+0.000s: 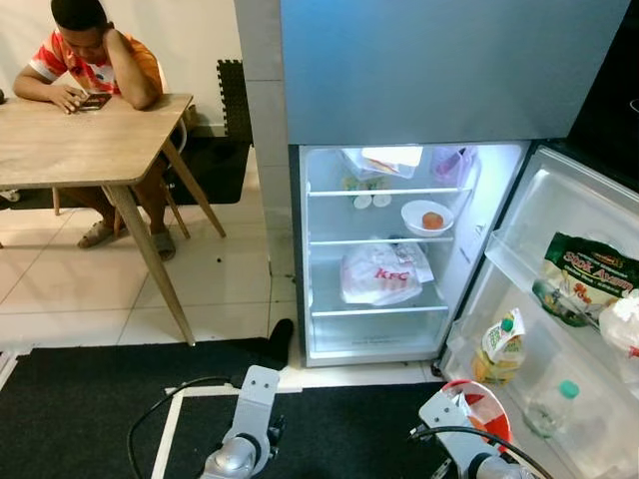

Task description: Restocking fridge

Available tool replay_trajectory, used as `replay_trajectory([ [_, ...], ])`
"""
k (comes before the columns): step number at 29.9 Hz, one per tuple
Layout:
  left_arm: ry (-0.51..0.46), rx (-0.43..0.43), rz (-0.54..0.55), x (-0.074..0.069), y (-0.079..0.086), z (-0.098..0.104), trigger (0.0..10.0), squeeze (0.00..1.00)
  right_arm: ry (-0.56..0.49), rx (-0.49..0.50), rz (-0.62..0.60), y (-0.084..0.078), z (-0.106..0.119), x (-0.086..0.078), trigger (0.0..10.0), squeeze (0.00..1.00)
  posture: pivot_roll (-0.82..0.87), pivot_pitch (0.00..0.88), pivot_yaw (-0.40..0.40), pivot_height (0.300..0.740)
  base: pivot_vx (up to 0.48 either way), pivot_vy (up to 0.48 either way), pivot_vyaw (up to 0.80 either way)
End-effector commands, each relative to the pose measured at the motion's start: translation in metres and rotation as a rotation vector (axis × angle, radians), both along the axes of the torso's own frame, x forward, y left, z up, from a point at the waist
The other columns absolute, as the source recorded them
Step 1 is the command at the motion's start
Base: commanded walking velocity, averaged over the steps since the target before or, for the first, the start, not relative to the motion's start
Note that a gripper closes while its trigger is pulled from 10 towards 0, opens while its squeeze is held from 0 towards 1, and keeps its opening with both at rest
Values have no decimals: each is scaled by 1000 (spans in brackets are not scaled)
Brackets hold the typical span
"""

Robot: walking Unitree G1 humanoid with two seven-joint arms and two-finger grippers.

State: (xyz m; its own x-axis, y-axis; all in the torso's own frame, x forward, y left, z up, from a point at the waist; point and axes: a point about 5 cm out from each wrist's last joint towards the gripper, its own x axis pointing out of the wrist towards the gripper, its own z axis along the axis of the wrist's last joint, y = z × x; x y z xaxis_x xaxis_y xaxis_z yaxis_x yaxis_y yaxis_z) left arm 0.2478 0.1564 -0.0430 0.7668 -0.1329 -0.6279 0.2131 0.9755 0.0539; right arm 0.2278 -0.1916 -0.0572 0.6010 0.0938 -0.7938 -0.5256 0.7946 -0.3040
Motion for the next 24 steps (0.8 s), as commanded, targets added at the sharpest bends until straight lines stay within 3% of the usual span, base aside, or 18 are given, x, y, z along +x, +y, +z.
replay_trajectory([
  [1, 1, 12, -9, 0, 2, 0, 10000, 0, -33, 5, -6, -1, 5, 8, 10000, 0, -24, 0, -26, 740, 0, 0, 0],
  [8, -14, 8, -1, 2, 2, 2, 10000, 0, -37, 10, -8, 0, 6, 9, 10000, 0, -21, 0, -28, 740, 105, 0, 0],
  [24, -19, -8, -5, 2, 0, 2, 10000, 0, -43, 13, -15, -1, 8, 11, 10000, 0, -23, 0, -27, 740, 319, 0, 0],
])
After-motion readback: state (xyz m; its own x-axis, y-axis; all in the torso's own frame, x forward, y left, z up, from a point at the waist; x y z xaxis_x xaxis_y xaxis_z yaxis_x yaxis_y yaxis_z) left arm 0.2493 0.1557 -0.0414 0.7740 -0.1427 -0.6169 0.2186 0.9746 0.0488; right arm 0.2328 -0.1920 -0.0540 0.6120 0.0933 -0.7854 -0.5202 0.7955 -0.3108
